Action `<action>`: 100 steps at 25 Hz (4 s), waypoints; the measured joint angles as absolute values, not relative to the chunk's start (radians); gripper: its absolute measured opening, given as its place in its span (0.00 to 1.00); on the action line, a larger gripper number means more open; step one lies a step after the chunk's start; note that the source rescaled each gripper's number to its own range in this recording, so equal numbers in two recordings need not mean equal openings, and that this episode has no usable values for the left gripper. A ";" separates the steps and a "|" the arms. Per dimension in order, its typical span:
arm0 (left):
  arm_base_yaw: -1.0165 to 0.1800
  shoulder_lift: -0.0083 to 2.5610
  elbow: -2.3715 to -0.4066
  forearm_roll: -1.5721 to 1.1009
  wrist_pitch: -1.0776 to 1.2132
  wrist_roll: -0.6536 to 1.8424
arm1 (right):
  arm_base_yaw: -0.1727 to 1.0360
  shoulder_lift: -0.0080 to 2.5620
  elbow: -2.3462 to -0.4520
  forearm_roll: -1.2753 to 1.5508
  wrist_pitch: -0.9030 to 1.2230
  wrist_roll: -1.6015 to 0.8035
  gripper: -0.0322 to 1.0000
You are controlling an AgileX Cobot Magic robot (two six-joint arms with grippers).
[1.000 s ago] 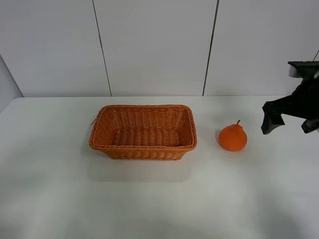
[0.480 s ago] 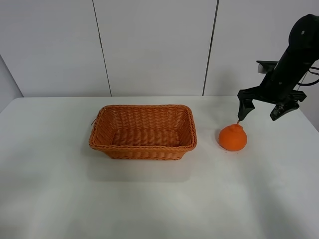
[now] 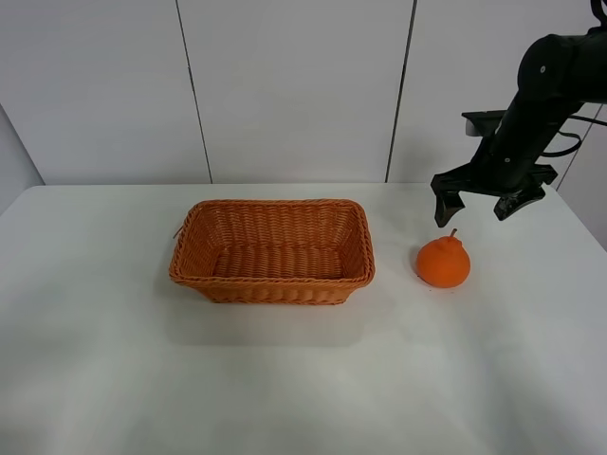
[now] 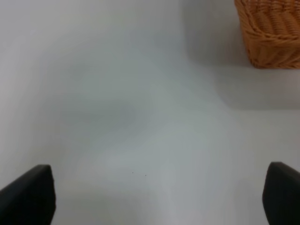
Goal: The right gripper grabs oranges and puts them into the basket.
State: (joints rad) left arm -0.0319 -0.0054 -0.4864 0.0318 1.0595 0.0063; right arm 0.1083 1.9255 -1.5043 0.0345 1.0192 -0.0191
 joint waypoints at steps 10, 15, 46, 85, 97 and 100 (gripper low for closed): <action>-0.032 -0.005 -0.486 0.032 1.060 0.006 | 0.108 2.096 -1.504 0.049 0.906 -0.031 0.98; -0.032 -0.005 -0.486 0.032 1.060 0.006 | 0.108 2.159 -1.504 0.060 0.880 -0.038 0.98; -0.032 -0.005 -0.486 0.032 1.060 0.006 | 0.108 2.081 -1.958 0.069 1.209 -0.035 0.03; -0.032 -0.005 -0.486 0.032 1.060 0.006 | 0.627 2.362 -2.215 0.087 1.115 -0.038 1.00; -0.032 -0.005 -0.486 0.032 1.060 0.006 | 0.531 2.334 -2.381 0.015 1.219 -0.016 1.00; -0.032 -0.005 -0.486 0.032 1.060 0.006 | 0.445 2.335 -2.381 0.015 1.219 -0.016 1.00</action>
